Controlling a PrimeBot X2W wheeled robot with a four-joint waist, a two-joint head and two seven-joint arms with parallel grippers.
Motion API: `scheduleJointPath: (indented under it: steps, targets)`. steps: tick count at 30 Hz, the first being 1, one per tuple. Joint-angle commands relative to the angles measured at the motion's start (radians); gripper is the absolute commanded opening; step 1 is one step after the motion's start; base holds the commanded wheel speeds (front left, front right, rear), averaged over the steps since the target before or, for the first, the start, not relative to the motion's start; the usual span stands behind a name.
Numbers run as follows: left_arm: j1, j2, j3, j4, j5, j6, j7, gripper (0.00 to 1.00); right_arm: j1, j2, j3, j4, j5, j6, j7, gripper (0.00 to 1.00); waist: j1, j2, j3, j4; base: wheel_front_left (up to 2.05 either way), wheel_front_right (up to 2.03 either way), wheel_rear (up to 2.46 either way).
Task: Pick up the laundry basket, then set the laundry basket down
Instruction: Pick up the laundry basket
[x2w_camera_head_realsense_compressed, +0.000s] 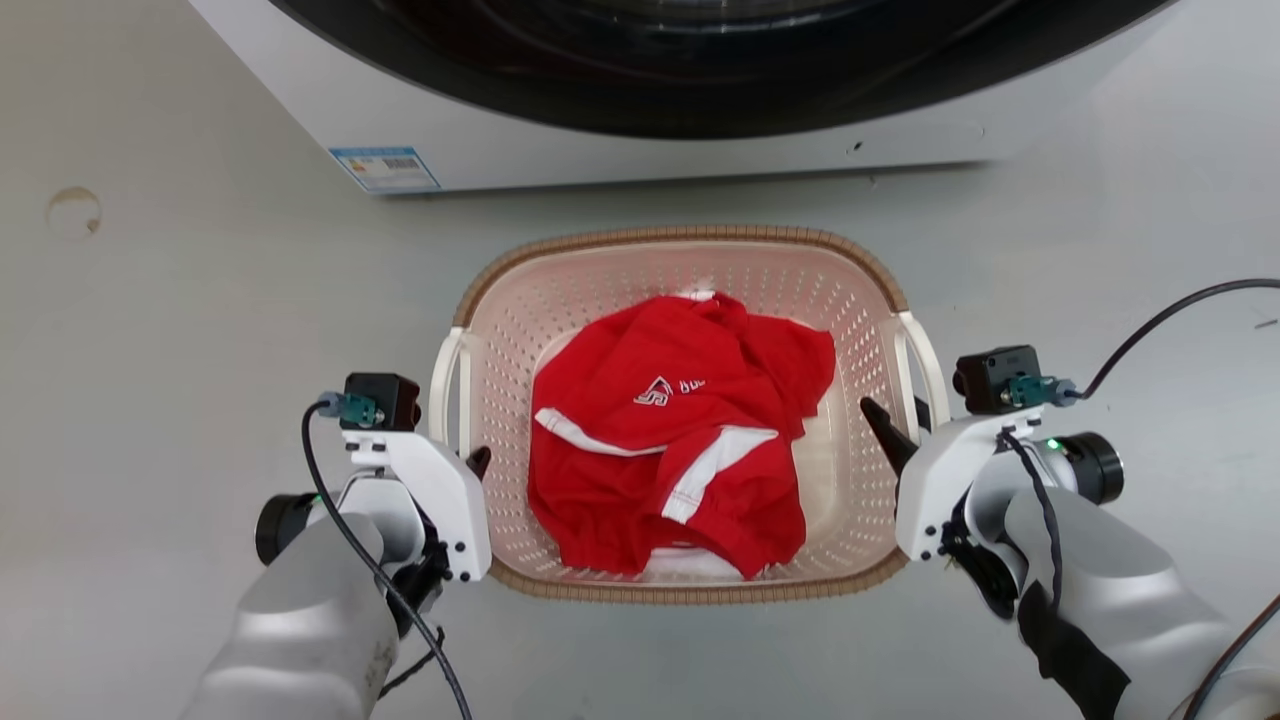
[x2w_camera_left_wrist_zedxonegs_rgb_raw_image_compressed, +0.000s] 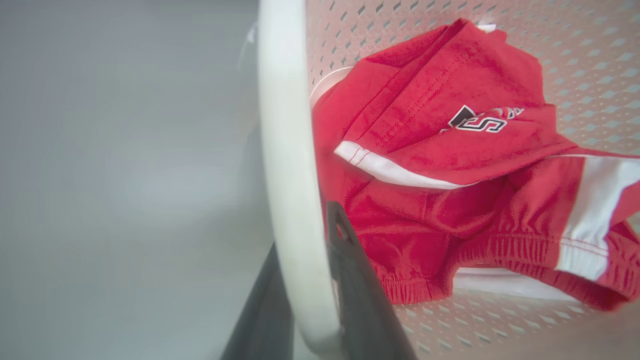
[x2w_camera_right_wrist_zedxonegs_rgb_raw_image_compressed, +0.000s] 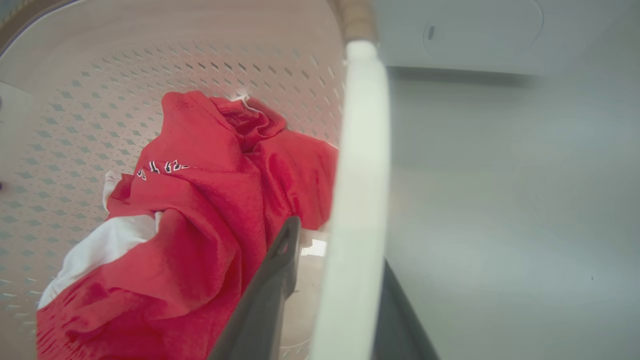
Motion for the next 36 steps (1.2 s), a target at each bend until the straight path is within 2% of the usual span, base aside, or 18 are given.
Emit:
scheduleJointPath:
  steps: [1,7,19,36]
  targets:
    - [0.025,0.146,0.024,0.043,-0.006,0.028,0.004,0.00,0.055,-0.086,0.011,0.042,0.008,0.004,0.000,0.00,0.0000,0.0000,-0.043,0.007,0.00,0.00,0.00]
    - [0.092,0.149,0.022,0.044,-0.022,0.044,0.059,0.00,0.104,-0.086,0.053,0.060,0.052,0.004,0.025,0.00,0.0000,0.0000,-0.150,0.015,0.00,0.00,0.00]
    - [0.175,0.153,0.010,0.044,-0.030,0.063,0.105,0.00,0.205,-0.086,0.104,0.066,0.108,0.004,0.022,0.00,0.0000,0.0000,-0.327,0.026,0.00,0.00,0.00]
    - [0.326,0.155,-0.025,0.044,-0.035,0.042,0.167,0.00,0.347,-0.086,0.149,0.083,0.178,0.004,0.090,0.00,0.0000,0.0000,-0.533,0.021,0.00,0.00,0.00]
